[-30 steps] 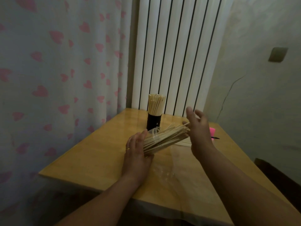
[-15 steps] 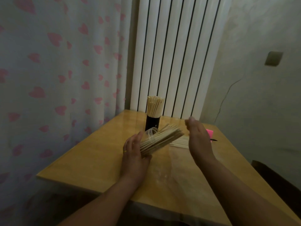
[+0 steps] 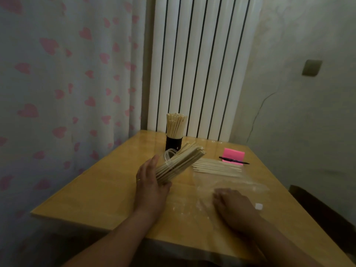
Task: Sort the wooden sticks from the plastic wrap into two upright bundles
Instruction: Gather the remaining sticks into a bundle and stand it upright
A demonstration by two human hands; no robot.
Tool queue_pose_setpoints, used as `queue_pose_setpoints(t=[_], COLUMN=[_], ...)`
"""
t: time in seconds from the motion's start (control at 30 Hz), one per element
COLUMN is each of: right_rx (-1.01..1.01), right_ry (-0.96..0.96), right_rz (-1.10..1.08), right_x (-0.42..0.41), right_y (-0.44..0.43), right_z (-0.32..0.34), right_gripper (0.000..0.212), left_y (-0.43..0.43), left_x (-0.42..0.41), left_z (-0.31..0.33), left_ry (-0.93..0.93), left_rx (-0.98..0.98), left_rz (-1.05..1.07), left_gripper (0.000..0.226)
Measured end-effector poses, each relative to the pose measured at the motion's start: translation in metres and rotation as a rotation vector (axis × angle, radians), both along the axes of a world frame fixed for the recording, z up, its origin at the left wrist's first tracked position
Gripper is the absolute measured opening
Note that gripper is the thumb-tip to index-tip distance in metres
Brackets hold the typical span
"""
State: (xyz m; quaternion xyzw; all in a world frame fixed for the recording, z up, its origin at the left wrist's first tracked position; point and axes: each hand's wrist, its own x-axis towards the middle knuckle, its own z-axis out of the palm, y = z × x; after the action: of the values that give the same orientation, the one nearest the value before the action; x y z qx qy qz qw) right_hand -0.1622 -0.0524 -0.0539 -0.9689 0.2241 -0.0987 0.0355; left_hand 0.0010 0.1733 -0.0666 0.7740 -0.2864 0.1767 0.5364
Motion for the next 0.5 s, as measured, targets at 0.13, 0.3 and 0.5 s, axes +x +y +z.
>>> queue_pose_setpoints(t=[0.13,0.3,0.5], right_rx=[-0.018,-0.013,-0.014], right_ry=[-0.032,-0.028,-0.035], right_rz=[-0.039,-0.05,-0.064], right_x=[0.004,0.003,0.003], right_y=[0.002,0.005,0.005], right_z=[-0.011,-0.01,-0.011], right_gripper=[0.048,0.046,0.046], left_y=[0.0,-0.005,-0.03], left_x=[0.002,0.004,0.026], left_z=[0.001,0.001,0.013], left_ry=[0.033,0.033,-0.012], left_rx=[-0.04,-0.028,-0.02], left_rz=[-0.011,-0.056,-0.054], left_gripper=[0.105,0.102,0.103])
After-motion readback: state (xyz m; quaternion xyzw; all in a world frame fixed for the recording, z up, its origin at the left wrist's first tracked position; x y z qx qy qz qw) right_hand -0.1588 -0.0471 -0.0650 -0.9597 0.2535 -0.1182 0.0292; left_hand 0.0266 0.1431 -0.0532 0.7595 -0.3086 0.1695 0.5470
